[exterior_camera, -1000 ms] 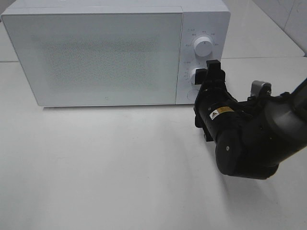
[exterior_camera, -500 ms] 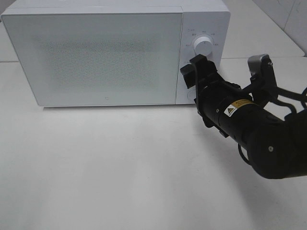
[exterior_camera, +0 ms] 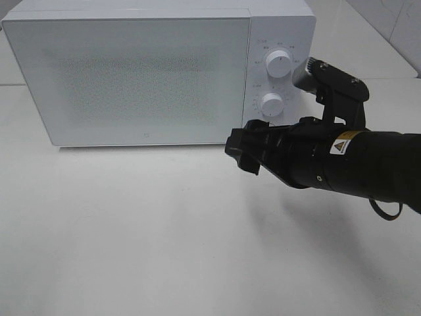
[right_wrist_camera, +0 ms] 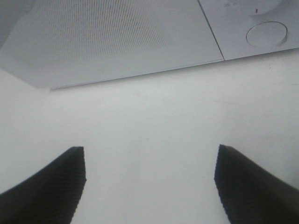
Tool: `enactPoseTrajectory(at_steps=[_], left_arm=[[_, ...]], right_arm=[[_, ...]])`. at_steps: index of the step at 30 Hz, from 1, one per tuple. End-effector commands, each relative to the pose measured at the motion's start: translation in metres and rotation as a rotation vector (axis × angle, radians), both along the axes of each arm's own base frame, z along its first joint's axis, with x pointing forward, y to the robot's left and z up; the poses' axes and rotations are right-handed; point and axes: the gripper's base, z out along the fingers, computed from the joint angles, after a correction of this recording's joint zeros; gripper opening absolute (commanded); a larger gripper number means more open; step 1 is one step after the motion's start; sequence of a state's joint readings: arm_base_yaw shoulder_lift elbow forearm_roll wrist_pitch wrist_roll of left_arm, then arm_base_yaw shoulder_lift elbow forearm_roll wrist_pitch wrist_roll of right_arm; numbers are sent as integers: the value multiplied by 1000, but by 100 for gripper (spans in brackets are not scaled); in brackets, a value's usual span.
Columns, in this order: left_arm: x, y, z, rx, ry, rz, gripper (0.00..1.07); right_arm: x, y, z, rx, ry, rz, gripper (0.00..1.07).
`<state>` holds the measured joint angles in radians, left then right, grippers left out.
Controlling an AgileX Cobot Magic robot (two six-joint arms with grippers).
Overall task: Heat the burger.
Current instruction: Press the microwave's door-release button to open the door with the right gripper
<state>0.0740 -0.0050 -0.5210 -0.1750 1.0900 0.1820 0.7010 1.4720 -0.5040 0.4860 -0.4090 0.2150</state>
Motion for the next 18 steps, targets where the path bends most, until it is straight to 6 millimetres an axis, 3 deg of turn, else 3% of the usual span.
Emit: enactPoseTrajectory(at_steps=[1, 14, 18], left_arm=[[-3, -1, 0, -7, -39, 4, 98], [-3, -1, 0, -7, -39, 4, 98], [-3, -1, 0, -7, -39, 4, 98]], right_arm=[[-7, -2, 5, -84, 6, 98, 76], [-45, -10, 11, -340, 185, 486, 76], [-50, -14, 25, -456, 250, 581, 76]])
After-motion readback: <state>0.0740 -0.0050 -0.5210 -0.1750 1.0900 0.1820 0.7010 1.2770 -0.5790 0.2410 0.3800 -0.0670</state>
